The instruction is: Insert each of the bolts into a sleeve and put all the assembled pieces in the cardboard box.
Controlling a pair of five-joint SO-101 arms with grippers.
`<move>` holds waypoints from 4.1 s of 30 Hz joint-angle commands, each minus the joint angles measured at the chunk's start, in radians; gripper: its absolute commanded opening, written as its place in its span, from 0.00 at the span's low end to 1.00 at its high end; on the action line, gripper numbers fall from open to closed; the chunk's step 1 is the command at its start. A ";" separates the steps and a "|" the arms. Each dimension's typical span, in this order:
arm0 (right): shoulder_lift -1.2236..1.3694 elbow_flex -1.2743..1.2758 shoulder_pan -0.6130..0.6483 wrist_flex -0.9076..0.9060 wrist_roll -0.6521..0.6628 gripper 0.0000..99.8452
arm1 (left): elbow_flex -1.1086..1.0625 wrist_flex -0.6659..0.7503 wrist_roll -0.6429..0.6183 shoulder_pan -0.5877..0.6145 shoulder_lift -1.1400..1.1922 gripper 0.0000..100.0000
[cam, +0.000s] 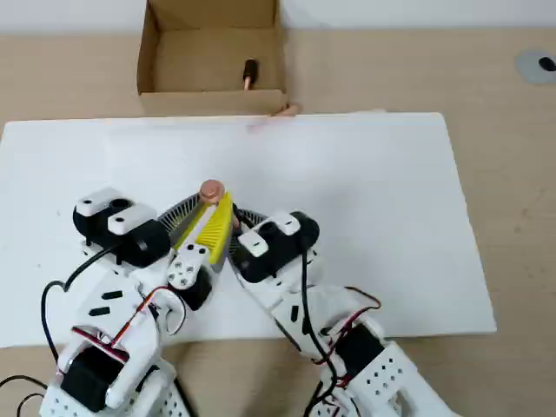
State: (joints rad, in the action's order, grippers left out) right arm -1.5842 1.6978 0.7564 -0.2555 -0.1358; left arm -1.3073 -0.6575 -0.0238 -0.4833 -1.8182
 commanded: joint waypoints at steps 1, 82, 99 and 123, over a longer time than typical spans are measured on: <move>-0.030 0.002 -0.019 0.031 -0.008 0.01 | 0.006 0.006 0.012 -0.009 -0.007 0.01; -0.021 0.002 -0.120 0.032 -0.003 0.01 | 0.163 -0.311 -0.031 0.318 -0.008 0.20; 1.089 -1.061 -0.323 -0.009 0.137 0.01 | -0.361 -0.060 -0.207 0.694 -0.005 0.20; 2.667 -2.842 -0.394 -0.290 0.048 0.12 | -0.387 -0.106 -0.153 0.626 -0.005 0.20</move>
State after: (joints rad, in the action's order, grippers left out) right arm 1.0180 -0.8892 0.3867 -0.4795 -0.0806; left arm -1.6832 -0.7587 -0.1834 0.1550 -1.8167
